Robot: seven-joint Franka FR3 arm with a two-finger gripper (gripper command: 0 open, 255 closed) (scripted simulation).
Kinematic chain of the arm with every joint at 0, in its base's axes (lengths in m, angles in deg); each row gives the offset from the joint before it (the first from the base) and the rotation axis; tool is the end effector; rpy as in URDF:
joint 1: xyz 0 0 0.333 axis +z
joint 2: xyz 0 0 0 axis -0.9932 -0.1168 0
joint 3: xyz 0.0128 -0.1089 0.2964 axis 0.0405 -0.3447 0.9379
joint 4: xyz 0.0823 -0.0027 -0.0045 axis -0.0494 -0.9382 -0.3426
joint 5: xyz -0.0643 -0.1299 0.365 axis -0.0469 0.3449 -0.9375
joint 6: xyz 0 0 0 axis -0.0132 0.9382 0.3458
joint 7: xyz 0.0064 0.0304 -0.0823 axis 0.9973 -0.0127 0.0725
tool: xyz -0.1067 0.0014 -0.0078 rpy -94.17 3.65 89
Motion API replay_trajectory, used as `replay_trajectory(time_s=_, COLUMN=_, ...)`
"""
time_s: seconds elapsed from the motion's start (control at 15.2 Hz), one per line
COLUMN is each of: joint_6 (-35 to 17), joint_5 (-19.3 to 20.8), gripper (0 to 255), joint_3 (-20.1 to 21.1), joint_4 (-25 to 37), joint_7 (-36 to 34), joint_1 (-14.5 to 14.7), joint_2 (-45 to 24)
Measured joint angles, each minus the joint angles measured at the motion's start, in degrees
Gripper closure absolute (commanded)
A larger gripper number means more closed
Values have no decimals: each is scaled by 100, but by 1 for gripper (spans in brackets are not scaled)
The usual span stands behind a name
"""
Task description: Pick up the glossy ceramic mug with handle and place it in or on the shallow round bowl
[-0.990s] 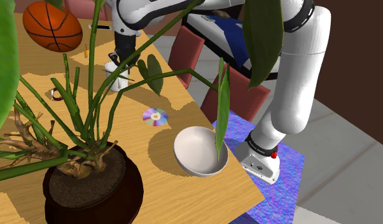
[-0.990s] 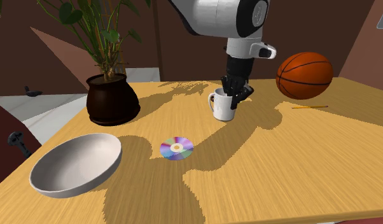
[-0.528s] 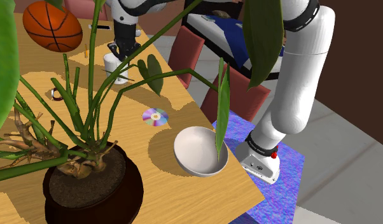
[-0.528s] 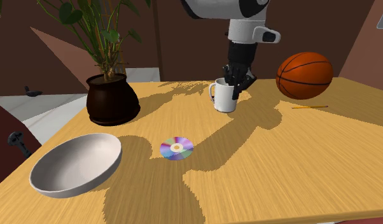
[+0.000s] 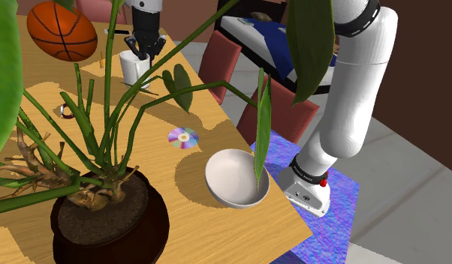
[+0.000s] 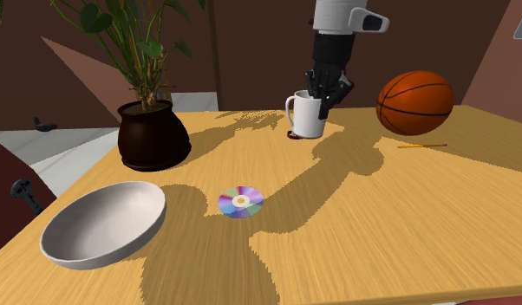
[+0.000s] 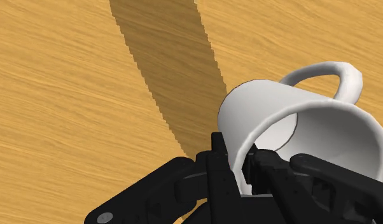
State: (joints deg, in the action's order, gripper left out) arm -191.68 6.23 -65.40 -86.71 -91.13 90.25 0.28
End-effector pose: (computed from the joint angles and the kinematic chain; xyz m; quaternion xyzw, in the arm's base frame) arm 0.6254 0.2295 0.4699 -0.9992 0.0248 -0.0076 0.0291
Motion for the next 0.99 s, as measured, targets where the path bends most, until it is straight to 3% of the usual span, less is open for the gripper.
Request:
replay_trajectory(time_s=0.2, joint_6=71, joint_5=-40, gripper=255, joint_3=14, joint_4=-93, joint_7=2, joint_1=-17, joint_2=166)
replay_trajectory(time_s=0.99, joint_6=-514, joint_5=-828, gripper=255, joint_3=208, joint_4=-3250, joint_7=-17, joint_1=22, joint_2=2846)
